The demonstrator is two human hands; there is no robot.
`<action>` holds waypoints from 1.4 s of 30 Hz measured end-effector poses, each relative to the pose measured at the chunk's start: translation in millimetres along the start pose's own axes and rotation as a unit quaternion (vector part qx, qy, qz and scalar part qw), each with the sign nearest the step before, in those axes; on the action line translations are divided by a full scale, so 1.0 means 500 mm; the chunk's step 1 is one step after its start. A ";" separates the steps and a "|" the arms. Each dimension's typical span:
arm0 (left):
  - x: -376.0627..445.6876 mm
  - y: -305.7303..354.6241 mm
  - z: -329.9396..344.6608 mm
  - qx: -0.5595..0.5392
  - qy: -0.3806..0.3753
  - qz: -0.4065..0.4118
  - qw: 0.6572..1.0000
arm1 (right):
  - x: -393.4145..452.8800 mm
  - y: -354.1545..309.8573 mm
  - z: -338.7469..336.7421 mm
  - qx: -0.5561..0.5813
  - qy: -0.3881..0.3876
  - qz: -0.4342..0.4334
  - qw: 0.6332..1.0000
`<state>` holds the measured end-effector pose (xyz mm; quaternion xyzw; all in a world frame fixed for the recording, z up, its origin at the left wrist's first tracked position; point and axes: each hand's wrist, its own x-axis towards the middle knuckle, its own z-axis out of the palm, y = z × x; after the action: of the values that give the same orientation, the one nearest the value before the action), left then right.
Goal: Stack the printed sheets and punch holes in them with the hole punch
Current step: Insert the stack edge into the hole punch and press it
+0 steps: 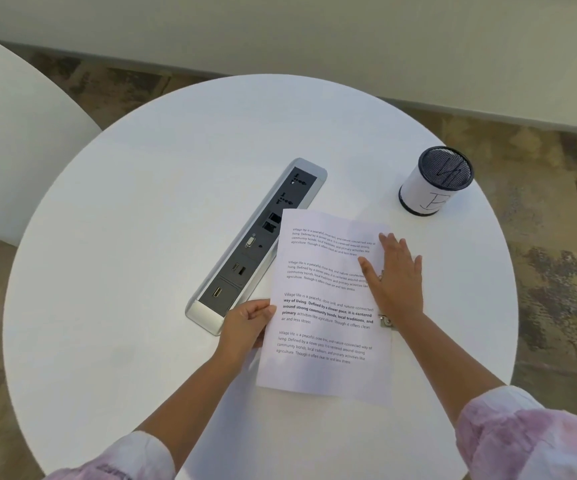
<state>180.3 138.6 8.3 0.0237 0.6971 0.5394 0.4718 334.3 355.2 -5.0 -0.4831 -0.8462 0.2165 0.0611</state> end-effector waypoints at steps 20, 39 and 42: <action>0.010 -0.009 -0.007 0.035 0.002 0.025 0.999 | 0.014 -0.036 -0.075 0.147 0.009 0.134 0.980; -0.016 0.019 -0.042 -0.012 0.026 0.032 0.999 | -0.074 0.065 -0.166 0.346 -0.072 0.247 0.902; -0.018 0.030 -0.073 -0.001 0.035 0.051 0.998 | -0.063 0.100 -0.192 0.348 -0.027 0.262 0.900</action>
<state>153.1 113.6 24.7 0.0400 0.7105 0.5642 0.4186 420.5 380.4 63.2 -0.6291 -0.5609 0.5187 0.1435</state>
